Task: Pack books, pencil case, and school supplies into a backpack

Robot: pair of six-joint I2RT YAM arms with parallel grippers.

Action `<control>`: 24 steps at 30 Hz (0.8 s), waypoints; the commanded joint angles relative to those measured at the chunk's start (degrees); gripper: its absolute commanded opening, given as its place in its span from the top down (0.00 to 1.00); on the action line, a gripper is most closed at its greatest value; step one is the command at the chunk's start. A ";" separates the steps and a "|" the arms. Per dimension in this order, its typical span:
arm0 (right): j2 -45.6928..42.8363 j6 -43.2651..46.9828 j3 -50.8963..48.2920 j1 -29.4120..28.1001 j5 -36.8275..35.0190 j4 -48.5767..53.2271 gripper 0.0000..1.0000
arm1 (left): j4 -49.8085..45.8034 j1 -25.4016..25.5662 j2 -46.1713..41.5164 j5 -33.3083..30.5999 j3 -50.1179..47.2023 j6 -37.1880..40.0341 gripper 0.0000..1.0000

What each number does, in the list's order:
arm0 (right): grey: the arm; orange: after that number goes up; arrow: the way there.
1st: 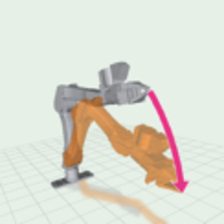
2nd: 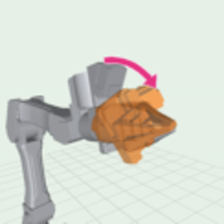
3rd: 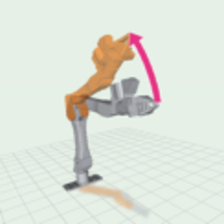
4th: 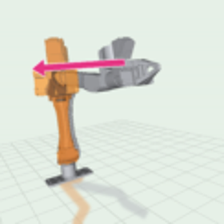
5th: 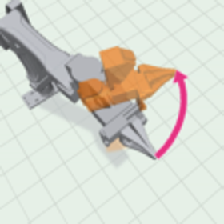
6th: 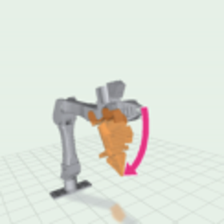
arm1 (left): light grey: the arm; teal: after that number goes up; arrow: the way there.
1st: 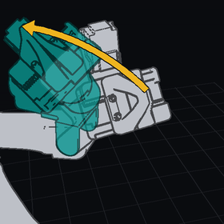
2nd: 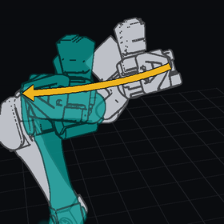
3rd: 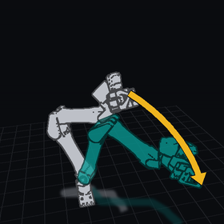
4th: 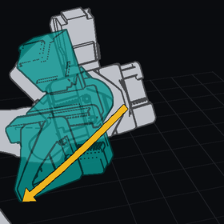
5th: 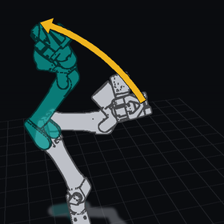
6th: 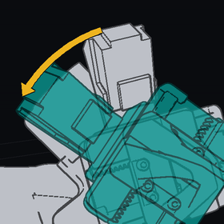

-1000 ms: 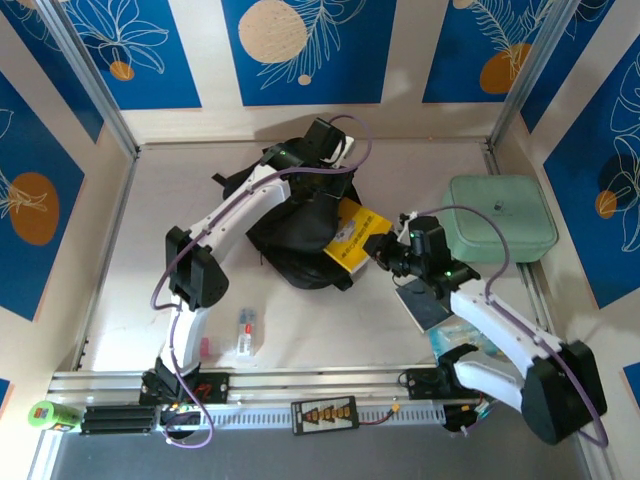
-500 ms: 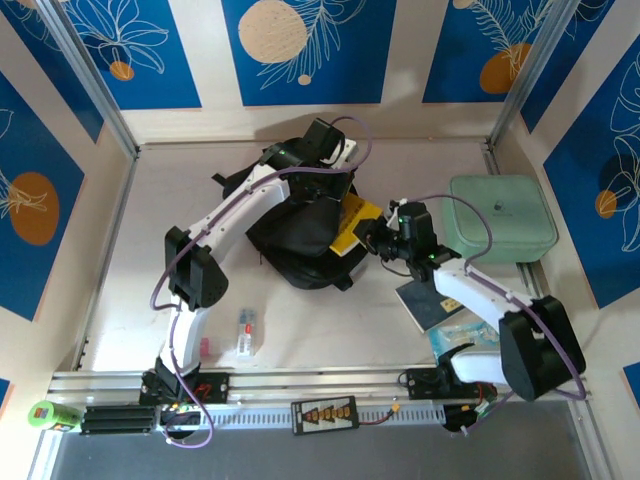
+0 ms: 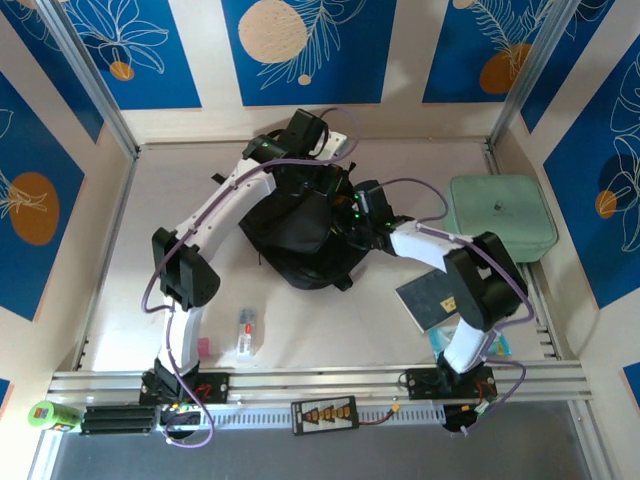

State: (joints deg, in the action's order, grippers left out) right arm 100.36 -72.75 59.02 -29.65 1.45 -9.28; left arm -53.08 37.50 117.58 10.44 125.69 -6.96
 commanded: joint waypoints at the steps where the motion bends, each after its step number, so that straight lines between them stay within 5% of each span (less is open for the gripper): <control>1: 5.07 -3.72 2.32 -1.06 -2.81 0.27 0.84 | 0.66 -0.21 -3.41 4.28 1.98 1.18 1.00; 7: 13.10 -3.09 8.31 -1.71 3.62 -1.19 0.78 | -0.06 -0.98 -3.72 2.73 2.02 1.41 1.00; 13: 9.46 -3.05 2.05 -0.63 6.64 -7.86 0.47 | -1.50 -2.03 -4.80 -1.75 0.30 2.48 1.00; 17: 3.72 0.74 2.65 0.51 12.09 -0.07 0.45 | -2.23 -2.78 -5.68 -4.20 -2.03 3.49 1.00; 24: -8.99 3.09 -5.90 -0.27 10.95 9.78 0.45 | -1.49 -5.13 -9.66 -7.10 -9.42 4.72 1.00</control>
State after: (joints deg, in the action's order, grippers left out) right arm 95.24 -71.53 56.47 -29.63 11.40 -6.13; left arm -55.11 34.11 111.79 5.48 118.52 -3.90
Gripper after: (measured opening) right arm 0.548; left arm 0.058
